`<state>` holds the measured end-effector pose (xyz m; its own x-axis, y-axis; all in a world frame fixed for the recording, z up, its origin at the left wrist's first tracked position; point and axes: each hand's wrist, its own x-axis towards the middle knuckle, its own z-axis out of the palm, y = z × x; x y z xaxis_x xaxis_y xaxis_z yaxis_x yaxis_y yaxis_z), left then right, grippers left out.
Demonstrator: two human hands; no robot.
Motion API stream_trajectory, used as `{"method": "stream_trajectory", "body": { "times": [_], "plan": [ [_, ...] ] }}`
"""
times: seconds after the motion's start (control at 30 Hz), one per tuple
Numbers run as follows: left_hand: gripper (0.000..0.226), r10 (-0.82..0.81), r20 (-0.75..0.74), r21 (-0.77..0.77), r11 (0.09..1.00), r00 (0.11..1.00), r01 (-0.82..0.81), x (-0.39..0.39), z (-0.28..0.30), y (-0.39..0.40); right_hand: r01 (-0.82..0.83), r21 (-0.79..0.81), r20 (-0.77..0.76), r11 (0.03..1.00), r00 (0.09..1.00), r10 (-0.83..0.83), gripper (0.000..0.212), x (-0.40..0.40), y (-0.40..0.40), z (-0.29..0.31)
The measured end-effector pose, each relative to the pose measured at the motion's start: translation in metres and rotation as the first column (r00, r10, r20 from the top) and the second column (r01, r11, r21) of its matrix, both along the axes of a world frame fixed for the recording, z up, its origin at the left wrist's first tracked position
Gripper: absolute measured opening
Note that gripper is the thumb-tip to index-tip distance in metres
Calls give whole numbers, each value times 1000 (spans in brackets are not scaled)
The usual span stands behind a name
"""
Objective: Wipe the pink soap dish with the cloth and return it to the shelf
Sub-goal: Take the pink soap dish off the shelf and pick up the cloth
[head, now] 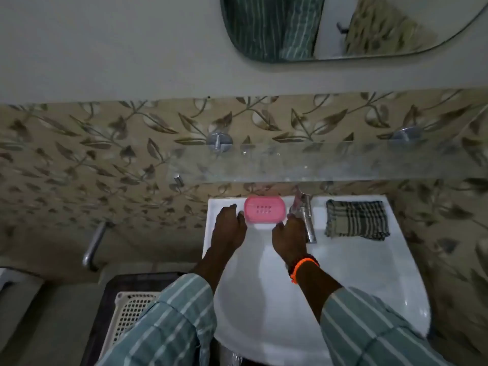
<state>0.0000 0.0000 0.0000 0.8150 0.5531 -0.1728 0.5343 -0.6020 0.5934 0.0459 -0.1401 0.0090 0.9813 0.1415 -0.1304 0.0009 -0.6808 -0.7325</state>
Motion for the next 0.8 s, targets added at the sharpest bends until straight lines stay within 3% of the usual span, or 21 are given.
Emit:
{"method": "stream_trajectory", "body": {
  "times": [0.2, 0.33, 0.4, 0.53, 0.67, 0.8],
  "plan": [
    [32, 68, -40, -83, 994, 997, -72, 33, -14, 13, 157, 16, -122, 987, 980, -154, 23, 30, 27, -3],
    [32, 104, 6, -102, 989, 995, -103, 41, -17, 19, 79, -105, -133, 991, 987, -92, 23, 43, 31, -6],
    [34, 78, -16, -102, 992, 997, -80, 43, -15, 22, 122, -46, -167, 991, 978, -128, 17, 45, 33, -5],
    [31, 101, -46, -140, 984, 994, -107, 40, -16, 36, 86, -102, -254, 991, 961, -109, 25, 50, 39, -5],
    [28, 173, -4, -252, 953, 985, -169, 38, -17, 43, 169, 9, -208, 986, 964, -164, 22, 51, 39, -2],
    [28, 256, 10, -337, 911, 966, -238, 42, -18, 43, 244, 146, -258, 959, 945, -201, 23, 53, 38, -2]
  ]
}}
